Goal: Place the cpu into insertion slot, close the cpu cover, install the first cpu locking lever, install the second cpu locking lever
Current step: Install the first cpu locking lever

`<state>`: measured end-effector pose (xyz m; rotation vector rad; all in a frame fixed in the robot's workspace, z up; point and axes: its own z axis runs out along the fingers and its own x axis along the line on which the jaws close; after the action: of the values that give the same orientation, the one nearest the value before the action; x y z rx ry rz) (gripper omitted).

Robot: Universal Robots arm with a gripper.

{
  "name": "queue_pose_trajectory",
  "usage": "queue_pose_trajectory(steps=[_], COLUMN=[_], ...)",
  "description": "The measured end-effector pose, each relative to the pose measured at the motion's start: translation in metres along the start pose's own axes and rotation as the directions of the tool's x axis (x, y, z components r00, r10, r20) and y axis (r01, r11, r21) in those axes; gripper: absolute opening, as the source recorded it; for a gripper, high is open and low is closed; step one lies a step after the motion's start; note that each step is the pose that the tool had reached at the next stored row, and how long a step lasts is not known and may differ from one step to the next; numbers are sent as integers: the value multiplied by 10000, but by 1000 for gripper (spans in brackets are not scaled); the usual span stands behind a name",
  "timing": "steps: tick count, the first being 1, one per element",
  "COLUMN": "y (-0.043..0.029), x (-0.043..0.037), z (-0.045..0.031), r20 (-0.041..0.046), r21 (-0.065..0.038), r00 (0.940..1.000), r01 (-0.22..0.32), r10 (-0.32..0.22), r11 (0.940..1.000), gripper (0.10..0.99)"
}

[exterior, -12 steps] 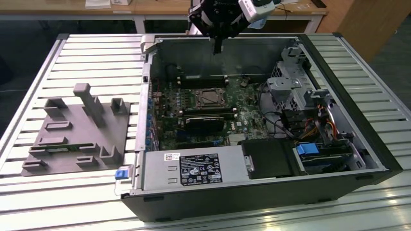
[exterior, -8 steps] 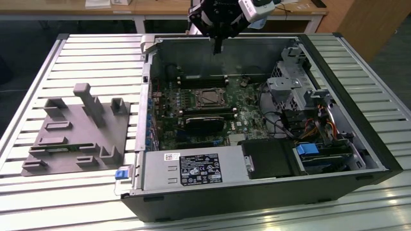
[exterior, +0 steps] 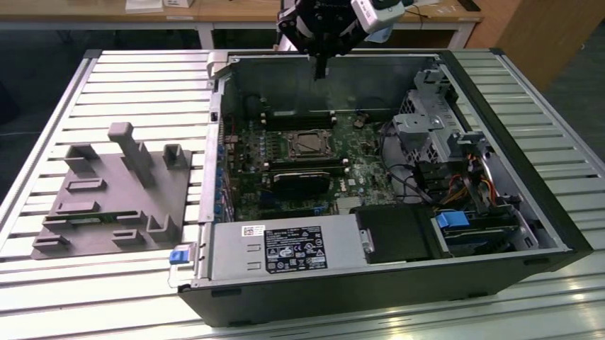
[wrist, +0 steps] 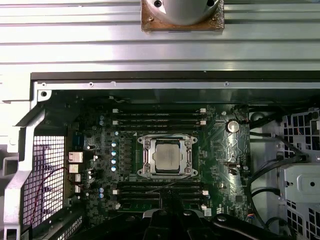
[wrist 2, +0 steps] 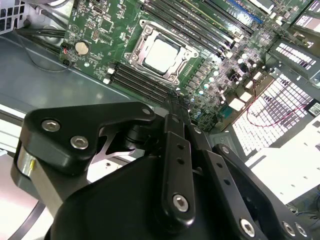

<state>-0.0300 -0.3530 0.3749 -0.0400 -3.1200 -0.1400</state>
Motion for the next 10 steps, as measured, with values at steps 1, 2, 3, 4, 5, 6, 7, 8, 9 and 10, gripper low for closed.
queue_pose_trajectory(steps=[1, 2, 3, 4, 5, 6, 7, 8, 9, 10], y=[0, 0, 0, 0, 0, 0, 1, 9, 19, 28], x=[0, 0, 0, 0, 0, 0, 0, 0, 0, 0], z=[0, 0, 0, 0, 0, 1, 4, 8, 14, 20], r20=[0, 0, 0, 0, 0, 1, 3, 4, 5, 5], r21=[0, 0, -1, 0, 0, 0, -1, 0, -1, 0], r00=[10000, 10000, 10000, 10000, 10000, 10000, 10000, 10000, 10000, 10000], r01=[0, 0, 0, 0, 0, 1, 1, 0, 0, 0], r10=[0, 0, 0, 0, 0, -1, -1, 0, 0, 0], r11=[10000, 10000, 10000, 10000, 10000, 10000, 10000, 10000, 10000, 10000], gripper=[106, 106, 106, 106, 106, 106, 106, 106, 106, 106])
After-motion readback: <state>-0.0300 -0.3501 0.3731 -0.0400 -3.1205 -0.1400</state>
